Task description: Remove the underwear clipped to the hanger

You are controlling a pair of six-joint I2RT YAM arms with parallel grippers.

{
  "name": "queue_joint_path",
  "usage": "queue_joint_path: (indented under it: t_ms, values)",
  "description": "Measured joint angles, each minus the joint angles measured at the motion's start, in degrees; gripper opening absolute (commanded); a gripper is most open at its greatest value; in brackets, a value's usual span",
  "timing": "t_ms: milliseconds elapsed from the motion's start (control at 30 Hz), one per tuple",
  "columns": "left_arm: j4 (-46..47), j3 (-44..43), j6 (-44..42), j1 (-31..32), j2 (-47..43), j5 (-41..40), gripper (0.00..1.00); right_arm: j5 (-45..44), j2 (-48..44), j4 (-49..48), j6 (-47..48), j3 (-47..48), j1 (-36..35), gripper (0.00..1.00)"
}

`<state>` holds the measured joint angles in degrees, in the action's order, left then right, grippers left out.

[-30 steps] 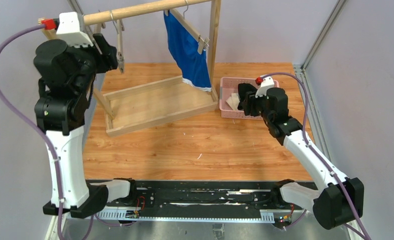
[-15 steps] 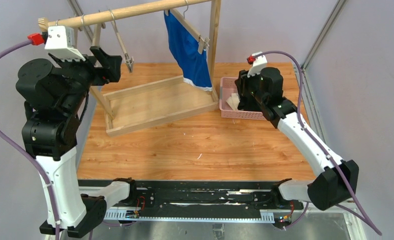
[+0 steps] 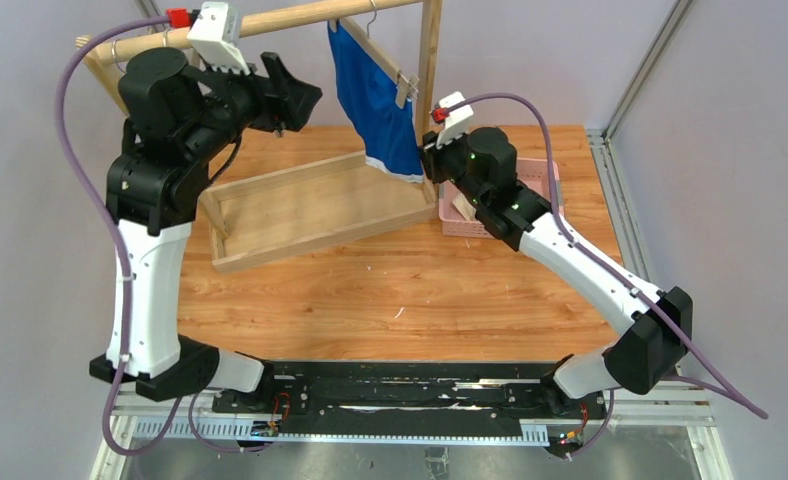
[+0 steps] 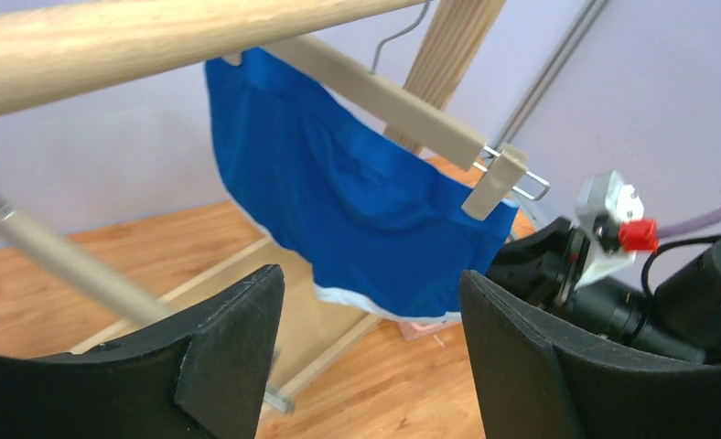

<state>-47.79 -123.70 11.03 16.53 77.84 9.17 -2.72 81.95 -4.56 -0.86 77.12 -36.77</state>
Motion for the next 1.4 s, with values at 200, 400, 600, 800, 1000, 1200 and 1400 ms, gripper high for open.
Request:
queue_joint_path:
  t_ms: [200, 400, 600, 800, 1000, 1200, 1400]
  values:
    - [1.2, -4.3, 0.9, 2.1, 5.4, 0.4, 0.79, -2.9, 0.2, -0.4, 2.9, 0.2, -5.8, 0.23]
    - [4.4, -3.8, 2.3, 2.2, 6.8, -0.2, 0.86, -5.1, 0.1, -1.2, 5.5, 0.0, -8.7, 0.23]
    - [6.8, -4.9, 3.2, 2.6, 9.7, -0.8, 0.82, -6.1, 0.0, -1.2, 7.1, -0.2, -9.5, 0.23]
    - [7.4, -7.5, 3.8, 3.6, 14.3, -1.6, 0.83, -6.6, 0.0, -1.1, 8.4, -0.2, -11.9, 0.23]
    - [7.5, -7.7, 3.8, 4.0, 15.8, -2.4, 0.84, -6.8, 0.0, -1.1, 8.9, -0.1, -12.8, 0.23]
    - [9.3, -7.7, 3.7, 4.0, 15.9, -3.0, 0.83, -7.2, 0.2, -0.7, 9.1, -0.1, -13.0, 0.23]
    - [11.8, -7.7, 3.2, 4.3, 16.6, -3.1, 0.73, -7.8, 0.9, -0.5, 9.7, -0.1, -13.9, 0.23]
